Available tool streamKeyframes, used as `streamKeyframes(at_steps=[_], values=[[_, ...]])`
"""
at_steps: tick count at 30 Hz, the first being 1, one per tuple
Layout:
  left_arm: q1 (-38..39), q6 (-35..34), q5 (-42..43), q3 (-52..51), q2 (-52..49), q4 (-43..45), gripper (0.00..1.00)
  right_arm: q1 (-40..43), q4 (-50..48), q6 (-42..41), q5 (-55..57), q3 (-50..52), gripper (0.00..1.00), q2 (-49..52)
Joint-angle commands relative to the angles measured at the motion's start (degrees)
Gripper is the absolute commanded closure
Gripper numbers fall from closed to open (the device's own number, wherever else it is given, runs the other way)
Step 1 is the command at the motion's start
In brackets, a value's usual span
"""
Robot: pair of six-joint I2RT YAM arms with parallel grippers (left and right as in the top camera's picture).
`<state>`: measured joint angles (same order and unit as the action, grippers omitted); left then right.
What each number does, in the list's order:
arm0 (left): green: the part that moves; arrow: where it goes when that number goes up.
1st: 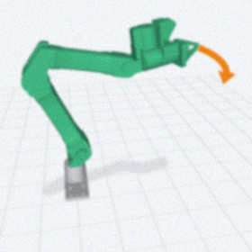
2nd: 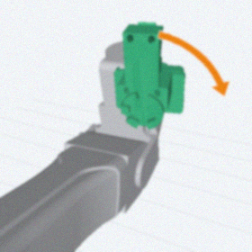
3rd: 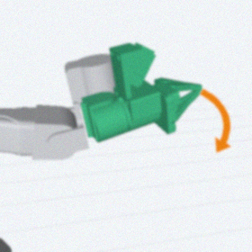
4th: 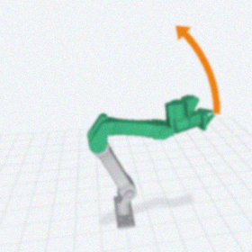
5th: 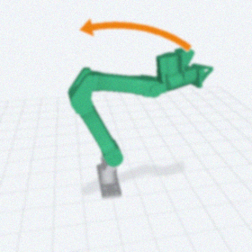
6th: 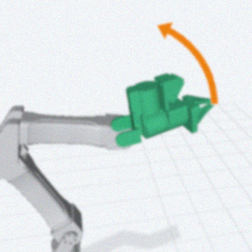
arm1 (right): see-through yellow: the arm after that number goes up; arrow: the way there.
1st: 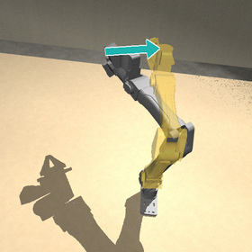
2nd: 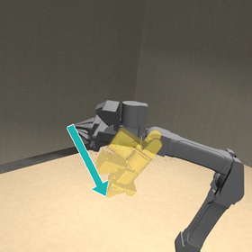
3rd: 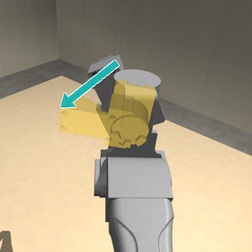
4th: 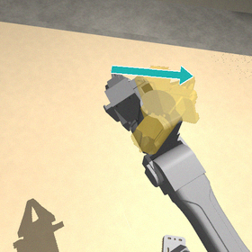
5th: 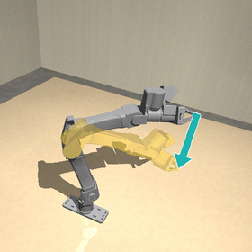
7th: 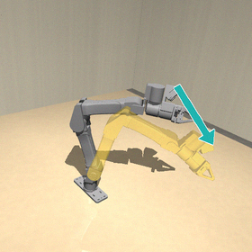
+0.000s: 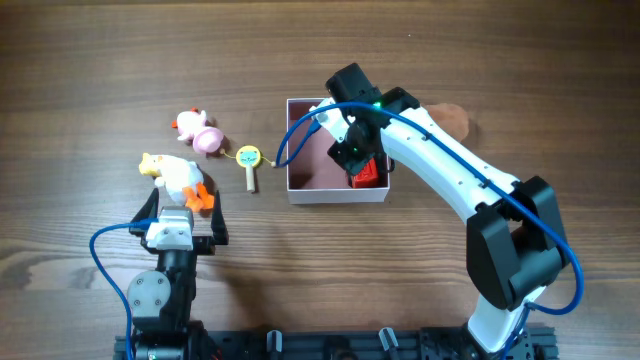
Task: Pack container
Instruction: 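Adjust the truck inside the box and open the right gripper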
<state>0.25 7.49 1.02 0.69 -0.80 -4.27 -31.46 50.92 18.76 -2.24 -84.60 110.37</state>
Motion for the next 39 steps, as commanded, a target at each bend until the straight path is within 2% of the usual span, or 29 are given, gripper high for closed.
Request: streamKeyframes(at_steps=[1,10,22,33,39], values=[[0.3,1.1,1.1,-0.4,0.4,0.0,0.0,-0.2,0.9,2.6,2.5,0.3,0.96,0.2],[0.3,1.1,1.1,-0.4,0.4,0.0,0.0,-0.2,1.8,3.7,8.3,0.3,0.96,0.2],[0.3,1.1,1.1,-0.4,0.4,0.0,0.0,-0.2,0.9,3.5,6.9,0.2,0.96,0.0],[0.3,1.1,1.1,-0.4,0.4,0.0,0.0,-0.2,1.4,0.5,1.3,-7.8,0.96,-0.2],[0.3,1.1,1.1,-0.4,0.4,0.0,0.0,-0.2,0.3,0.7,-5.9,-7.1,0.96,0.1]])
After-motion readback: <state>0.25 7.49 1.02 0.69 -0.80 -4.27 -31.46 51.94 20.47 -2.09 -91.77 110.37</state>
